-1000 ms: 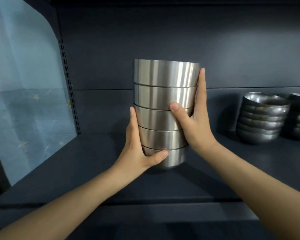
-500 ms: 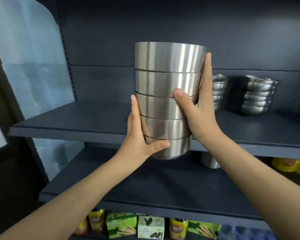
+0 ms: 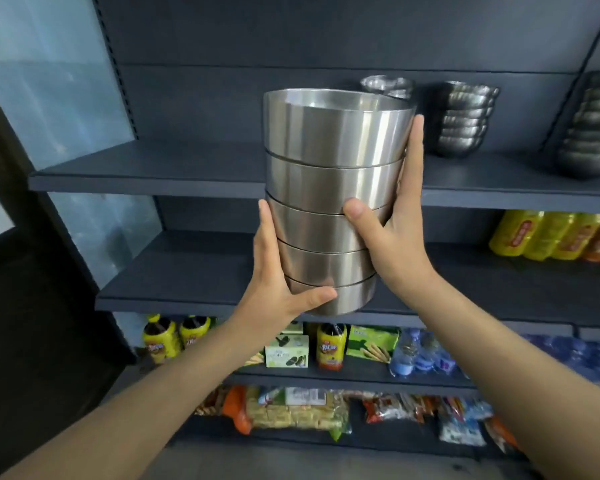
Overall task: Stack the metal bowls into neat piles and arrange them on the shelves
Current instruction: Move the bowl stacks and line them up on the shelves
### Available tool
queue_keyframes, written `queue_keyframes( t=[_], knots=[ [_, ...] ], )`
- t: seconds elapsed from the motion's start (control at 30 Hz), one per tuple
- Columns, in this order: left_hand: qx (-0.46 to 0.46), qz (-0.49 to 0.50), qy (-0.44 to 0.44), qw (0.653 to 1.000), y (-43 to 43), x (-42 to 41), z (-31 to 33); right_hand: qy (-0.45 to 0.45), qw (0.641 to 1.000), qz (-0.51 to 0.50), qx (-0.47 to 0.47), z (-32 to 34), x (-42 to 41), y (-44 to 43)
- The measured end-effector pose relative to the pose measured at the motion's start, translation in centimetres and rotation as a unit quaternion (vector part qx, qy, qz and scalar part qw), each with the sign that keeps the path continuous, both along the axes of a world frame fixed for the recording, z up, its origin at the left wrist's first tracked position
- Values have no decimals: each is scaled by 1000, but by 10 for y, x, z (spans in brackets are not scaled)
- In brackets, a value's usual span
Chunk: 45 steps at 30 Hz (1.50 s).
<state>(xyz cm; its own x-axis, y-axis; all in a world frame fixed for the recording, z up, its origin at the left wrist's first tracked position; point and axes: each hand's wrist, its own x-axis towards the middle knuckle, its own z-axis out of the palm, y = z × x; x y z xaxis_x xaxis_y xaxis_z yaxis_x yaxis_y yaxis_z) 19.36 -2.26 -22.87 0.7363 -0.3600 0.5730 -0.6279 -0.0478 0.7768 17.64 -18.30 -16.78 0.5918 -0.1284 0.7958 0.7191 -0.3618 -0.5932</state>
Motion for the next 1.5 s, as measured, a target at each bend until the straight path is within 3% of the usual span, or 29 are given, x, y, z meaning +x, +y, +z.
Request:
queue_keyframes(
  t=[0.1, 0.3, 0.57, 0.9, 1.2, 1.5],
  knots=[
    [-19, 1, 14, 1000, -2, -18, -24, 20, 1000, 3, 6, -21, -22, 2],
    [35, 16, 26, 999, -16, -41, -58, 30, 999, -22, 10, -65, -46, -14],
    [54, 49, 57, 996, -64, -20, -117, 55, 998, -20, 8, -126, -19, -62],
    [28, 36, 57, 997, -113, 67, -208, 33, 999, -25, -2, -213, 66, -111],
    [5, 0, 28, 1000, -133, 190, -231, 12, 998, -58, -30, -235, 178, -127],
    [48, -14, -3, 999, -146, 294, -256, 34, 995, -94, -24, -260, 266, -141]
  ],
)
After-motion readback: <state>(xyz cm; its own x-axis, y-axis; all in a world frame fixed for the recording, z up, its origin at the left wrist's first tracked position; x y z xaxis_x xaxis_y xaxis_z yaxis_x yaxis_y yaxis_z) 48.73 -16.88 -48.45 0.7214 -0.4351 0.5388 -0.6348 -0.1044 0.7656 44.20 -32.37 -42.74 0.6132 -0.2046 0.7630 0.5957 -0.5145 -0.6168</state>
